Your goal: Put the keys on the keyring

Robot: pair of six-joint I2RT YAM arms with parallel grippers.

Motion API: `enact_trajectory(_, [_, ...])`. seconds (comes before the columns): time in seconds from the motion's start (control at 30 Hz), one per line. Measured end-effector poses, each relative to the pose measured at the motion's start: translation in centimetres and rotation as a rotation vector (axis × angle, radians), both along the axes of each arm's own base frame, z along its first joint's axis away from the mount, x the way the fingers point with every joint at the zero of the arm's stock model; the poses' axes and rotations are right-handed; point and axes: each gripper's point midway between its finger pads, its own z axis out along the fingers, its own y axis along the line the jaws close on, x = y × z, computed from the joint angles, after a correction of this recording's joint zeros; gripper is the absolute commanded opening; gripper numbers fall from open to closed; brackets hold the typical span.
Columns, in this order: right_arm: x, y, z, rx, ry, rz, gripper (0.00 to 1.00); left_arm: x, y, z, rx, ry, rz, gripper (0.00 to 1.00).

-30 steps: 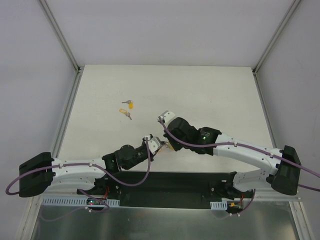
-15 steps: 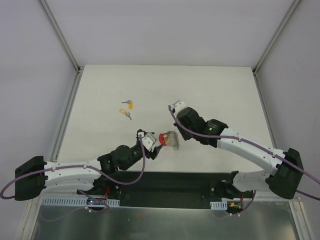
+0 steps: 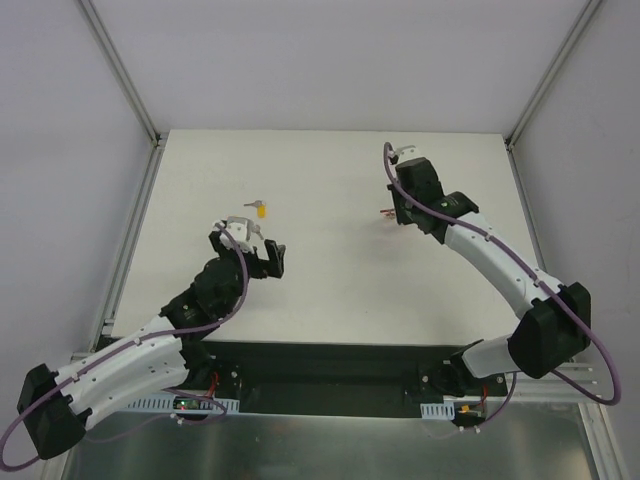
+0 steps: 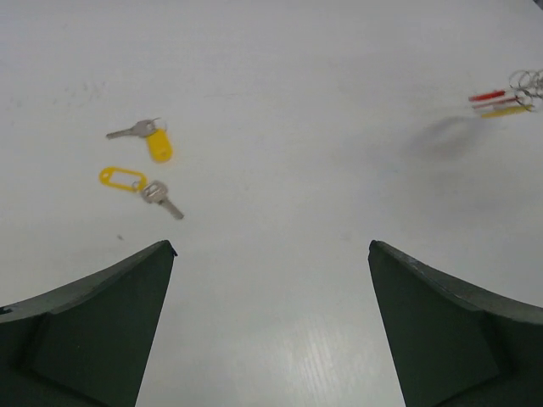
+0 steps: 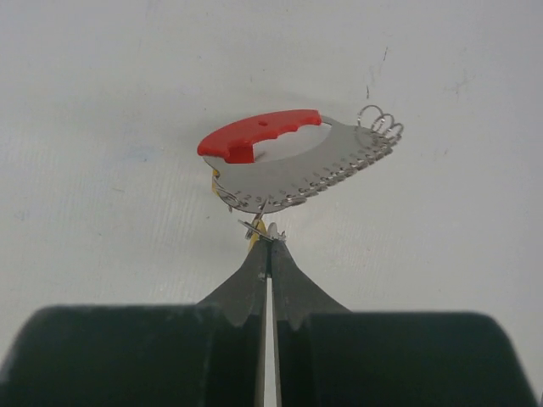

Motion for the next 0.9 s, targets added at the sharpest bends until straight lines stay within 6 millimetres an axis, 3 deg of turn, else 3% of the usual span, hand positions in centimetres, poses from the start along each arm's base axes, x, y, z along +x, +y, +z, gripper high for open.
enact_trajectory(0.17, [-0.4, -0.6, -3.5, 0.007, 0.062, -0.019, 0.01, 0.6, 3.6, -1.5, -0.085, 0.107, 0.155, 0.99])
enact_trajectory(0.37, [-4.8, -1.0, -10.7, 0.019, 0.259, -0.008, 0.02, -0.2, 4.6, -3.2, -0.119, 0.218, 0.198, 0.99])
enact_trajectory(0.47, [-7.1, -1.4, -13.4, 0.028, 0.344, -0.015, 0.12, -0.8, 4.2, -3.3, -0.125, 0.269, 0.179, 0.99])
enact_trajectory(0.5, [-7.7, -1.5, -14.1, 0.033, 0.367, -0.020, 0.21, -0.9, 4.3, -3.2, -0.127, 0.285, 0.181, 0.99])
enact_trajectory(0.57, [-9.0, -1.7, -15.3, 0.047, 0.411, -0.027, 0.29, -1.0, 4.2, -2.8, -0.134, 0.311, 0.176, 0.99])
enact_trajectory(0.6, [-9.4, -1.8, -15.7, 0.055, 0.424, -0.035, 0.42, -1.0, 4.1, -2.7, -0.141, 0.325, 0.173, 0.99])
enact_trajectory(0.67, [-10.4, -2.4, -16.4, 0.077, 0.447, -0.066, 0.53, -1.0, 4.5, -2.6, -0.150, 0.348, 0.183, 0.99])
enact_trajectory(0.73, [-10.7, -3.0, -16.1, 0.104, 0.436, -0.101, 0.71, -1.1, 5.0, -2.9, -0.155, 0.375, 0.197, 0.99])
enact_trajectory(0.8, [-10.7, -3.8, -14.9, 0.135, 0.391, -0.139, 0.82, -1.2, 5.8, -3.1, -0.156, 0.396, 0.224, 0.99])
enact_trajectory(0.9, [-9.9, -4.9, -11.5, 0.177, 0.259, -0.189, 0.98, -1.7, 6.5, -2.7, -0.143, 0.408, 0.241, 0.99])
